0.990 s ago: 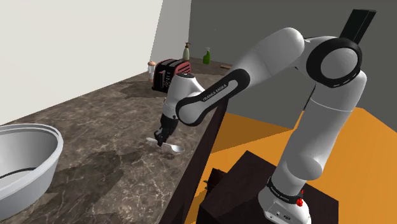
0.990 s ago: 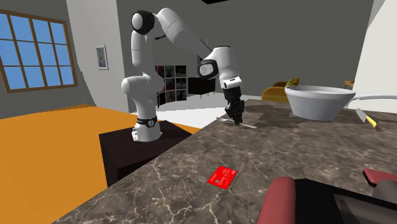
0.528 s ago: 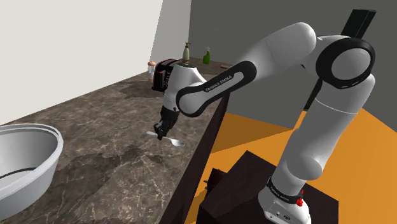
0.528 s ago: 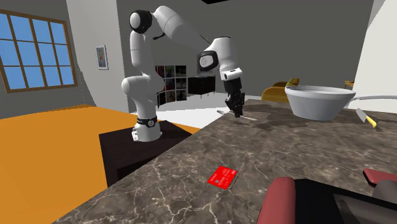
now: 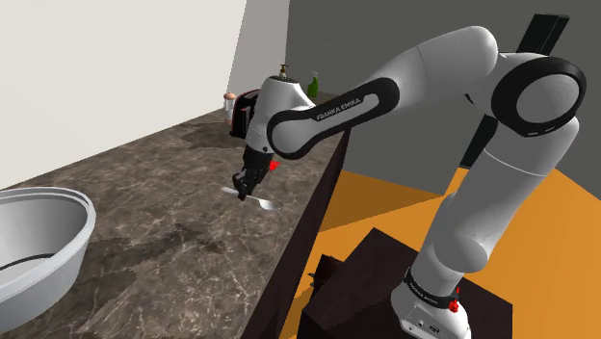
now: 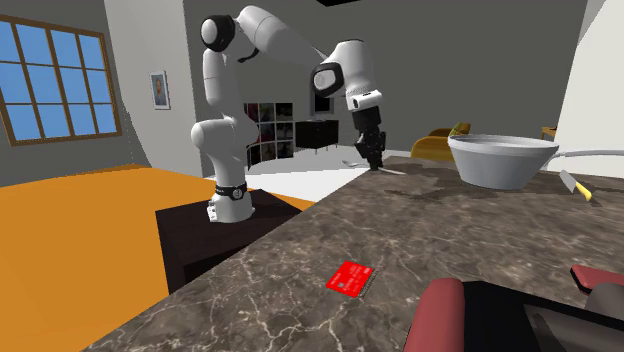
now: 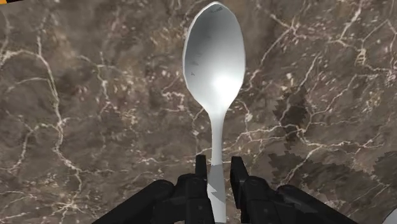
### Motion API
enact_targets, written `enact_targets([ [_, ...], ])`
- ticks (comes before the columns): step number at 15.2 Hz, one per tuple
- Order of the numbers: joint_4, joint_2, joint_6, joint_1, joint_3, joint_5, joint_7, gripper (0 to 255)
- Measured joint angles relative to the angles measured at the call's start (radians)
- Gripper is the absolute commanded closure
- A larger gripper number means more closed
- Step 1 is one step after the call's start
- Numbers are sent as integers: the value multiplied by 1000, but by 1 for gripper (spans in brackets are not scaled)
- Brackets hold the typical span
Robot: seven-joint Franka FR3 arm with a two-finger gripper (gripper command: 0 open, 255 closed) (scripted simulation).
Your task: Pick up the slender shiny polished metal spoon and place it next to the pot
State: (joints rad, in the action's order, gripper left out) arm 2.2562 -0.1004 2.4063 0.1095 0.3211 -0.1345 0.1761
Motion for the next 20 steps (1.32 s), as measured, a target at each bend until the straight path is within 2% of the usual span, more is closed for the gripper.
enact_targets([
  [20,-194,-82,-274,-5,-16,-5,7,255],
])
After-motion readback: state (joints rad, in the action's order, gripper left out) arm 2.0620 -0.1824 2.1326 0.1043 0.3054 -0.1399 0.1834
